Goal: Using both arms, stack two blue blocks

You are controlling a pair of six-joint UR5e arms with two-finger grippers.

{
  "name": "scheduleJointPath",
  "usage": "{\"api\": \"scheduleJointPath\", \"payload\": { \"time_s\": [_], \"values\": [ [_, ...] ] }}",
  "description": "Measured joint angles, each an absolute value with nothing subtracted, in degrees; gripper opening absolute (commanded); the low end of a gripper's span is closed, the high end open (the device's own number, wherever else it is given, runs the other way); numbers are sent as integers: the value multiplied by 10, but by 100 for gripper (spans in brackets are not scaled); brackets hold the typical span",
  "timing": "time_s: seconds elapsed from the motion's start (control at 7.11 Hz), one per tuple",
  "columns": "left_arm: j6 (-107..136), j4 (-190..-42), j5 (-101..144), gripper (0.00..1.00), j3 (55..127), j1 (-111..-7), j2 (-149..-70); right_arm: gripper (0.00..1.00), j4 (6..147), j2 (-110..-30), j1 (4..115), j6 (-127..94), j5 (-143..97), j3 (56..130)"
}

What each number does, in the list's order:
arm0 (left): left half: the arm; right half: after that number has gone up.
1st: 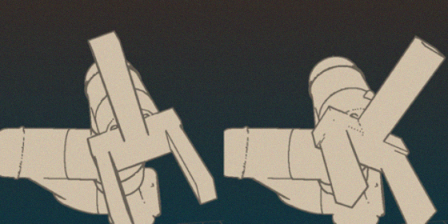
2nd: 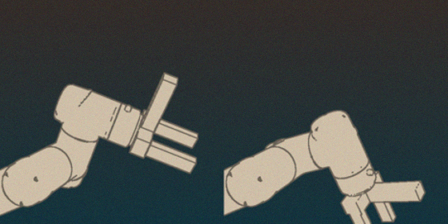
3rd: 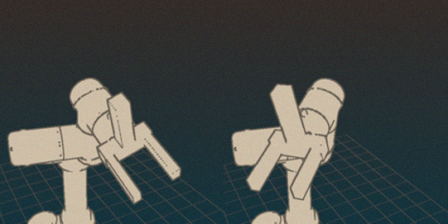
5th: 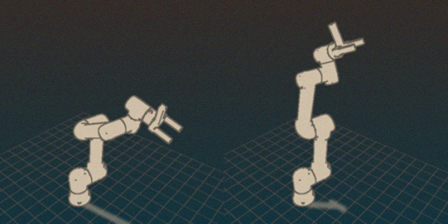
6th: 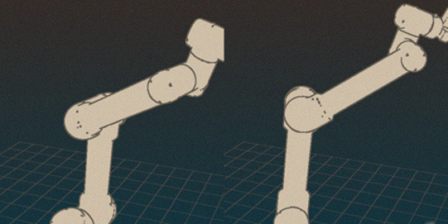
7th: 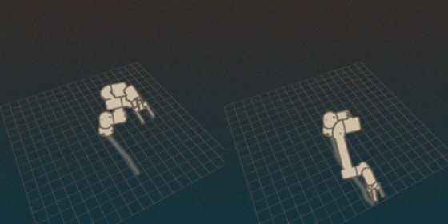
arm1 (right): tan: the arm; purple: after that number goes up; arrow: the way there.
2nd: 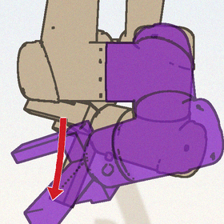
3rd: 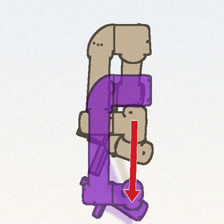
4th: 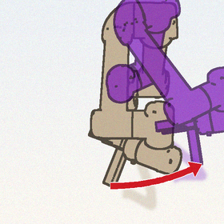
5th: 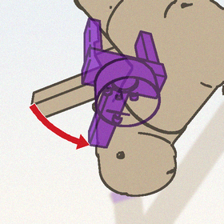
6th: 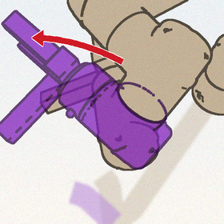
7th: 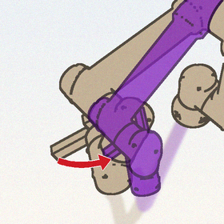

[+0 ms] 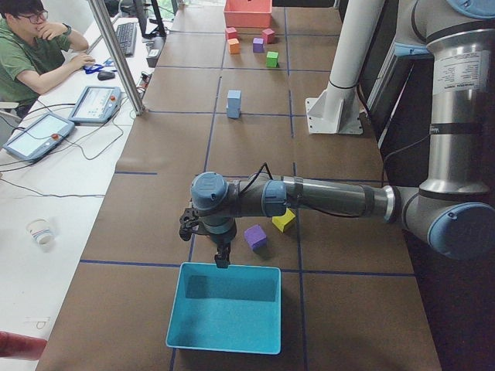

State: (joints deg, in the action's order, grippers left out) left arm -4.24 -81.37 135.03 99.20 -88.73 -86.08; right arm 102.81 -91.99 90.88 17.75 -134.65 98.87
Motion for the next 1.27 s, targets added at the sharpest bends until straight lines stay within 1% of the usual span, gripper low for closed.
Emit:
{"api": "scheduleJointPath", "payload": {
  "time_s": [1.27],
  "values": [
    [-45, -812, 1341, 100, 987, -884, -852, 100, 1027, -919, 906, 178, -1351, 991]
  ]
}}
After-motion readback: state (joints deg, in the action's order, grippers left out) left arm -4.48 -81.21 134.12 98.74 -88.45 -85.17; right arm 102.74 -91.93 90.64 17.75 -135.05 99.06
